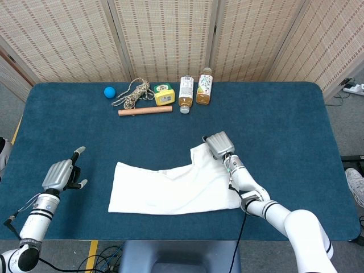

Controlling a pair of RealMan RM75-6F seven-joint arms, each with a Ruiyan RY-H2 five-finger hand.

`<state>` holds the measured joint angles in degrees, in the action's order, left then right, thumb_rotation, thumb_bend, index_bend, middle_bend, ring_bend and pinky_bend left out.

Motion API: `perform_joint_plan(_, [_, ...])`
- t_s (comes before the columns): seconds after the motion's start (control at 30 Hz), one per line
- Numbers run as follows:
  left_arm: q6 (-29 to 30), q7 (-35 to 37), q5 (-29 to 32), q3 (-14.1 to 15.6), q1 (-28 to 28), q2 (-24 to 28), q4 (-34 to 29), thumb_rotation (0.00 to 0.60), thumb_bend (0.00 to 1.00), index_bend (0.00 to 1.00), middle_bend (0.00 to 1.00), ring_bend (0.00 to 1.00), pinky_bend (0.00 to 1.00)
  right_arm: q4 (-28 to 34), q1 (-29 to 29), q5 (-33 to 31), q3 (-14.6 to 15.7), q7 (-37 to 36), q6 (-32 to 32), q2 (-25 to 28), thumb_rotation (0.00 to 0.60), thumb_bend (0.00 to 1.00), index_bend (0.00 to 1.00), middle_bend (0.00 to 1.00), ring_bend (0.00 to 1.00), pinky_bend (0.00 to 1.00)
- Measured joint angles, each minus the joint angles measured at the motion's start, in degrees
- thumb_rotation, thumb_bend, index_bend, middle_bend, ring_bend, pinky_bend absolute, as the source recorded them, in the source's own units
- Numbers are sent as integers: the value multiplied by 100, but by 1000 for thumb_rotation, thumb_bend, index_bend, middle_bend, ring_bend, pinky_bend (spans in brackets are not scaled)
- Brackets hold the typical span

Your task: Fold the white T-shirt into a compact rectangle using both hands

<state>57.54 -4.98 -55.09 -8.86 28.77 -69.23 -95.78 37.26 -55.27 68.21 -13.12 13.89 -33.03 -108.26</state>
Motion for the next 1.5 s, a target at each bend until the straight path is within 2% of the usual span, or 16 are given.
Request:
perform_joint_plan(0.2, [12,-23,-25,1,0,-15,-17,600,305,0,852,779,934,69,67,79,56,-86,-167,39,600,507,438,801,919,1000])
perform_joint_plan(0.67, [7,-51,-23,-10,10,-40,-20,600,306,0,852,779,933,203,209,244,163,-241,-473,113,600,513,497,812,920,1000])
perform_joint_plan(0.87, [42,-24,-52,-13,-18,-10,-41,600,305,0,852,779,933,352,301,389,197,-376,-809,162,600,531,520,817,919,1000])
perform_joint_plan(1.17, [57,34,-133,3,-57,11,-51,600,305,0,852,779,934,1141,754,694,370,-367,-1768,457,600,532,523,825,919,1000])
perform_joint_plan(1.5, [20,105,-227,19,-70,17,-45,600,305,0,852,779,934,2399,1556,1047,839,292,-2810,945,600,532,523,825,919,1000])
